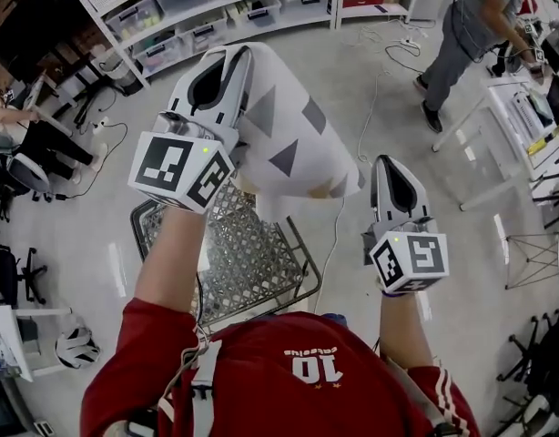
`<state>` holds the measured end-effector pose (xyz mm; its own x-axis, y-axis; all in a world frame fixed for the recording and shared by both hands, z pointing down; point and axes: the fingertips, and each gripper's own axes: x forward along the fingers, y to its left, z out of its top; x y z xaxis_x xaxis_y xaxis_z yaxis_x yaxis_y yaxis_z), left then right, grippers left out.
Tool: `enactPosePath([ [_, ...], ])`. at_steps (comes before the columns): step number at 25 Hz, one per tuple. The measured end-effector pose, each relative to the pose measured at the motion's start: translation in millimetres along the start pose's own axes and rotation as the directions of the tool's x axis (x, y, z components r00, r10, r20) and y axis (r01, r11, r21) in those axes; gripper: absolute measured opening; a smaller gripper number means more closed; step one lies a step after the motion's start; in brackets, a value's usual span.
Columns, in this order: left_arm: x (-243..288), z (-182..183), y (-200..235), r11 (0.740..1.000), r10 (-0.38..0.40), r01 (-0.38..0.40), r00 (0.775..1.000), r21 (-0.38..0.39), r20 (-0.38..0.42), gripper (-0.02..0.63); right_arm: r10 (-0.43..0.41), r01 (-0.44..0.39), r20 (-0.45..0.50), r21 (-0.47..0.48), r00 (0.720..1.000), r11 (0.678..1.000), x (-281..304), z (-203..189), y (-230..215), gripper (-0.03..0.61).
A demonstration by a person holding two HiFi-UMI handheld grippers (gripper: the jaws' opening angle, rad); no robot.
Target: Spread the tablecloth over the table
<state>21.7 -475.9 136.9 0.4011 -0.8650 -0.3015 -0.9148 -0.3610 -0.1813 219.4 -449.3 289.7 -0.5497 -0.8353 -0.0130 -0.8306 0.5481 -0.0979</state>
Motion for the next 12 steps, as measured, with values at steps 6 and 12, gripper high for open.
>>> enactPosePath([
  [6,3,-30,-19,0.993,-0.094,0.094,0.996,-0.069,0.005,0.012,-0.053,0.053,-0.020,-0.020,0.998,0.998,-20,-12,2,0.017],
  [12,-7,-78,-53,0.974,-0.195,0.189,0.980,-0.127,-0.040,0.012,-0.085,0.084,-0.051,-0.022,0.995,0.996,-33,-23,1,0.015],
])
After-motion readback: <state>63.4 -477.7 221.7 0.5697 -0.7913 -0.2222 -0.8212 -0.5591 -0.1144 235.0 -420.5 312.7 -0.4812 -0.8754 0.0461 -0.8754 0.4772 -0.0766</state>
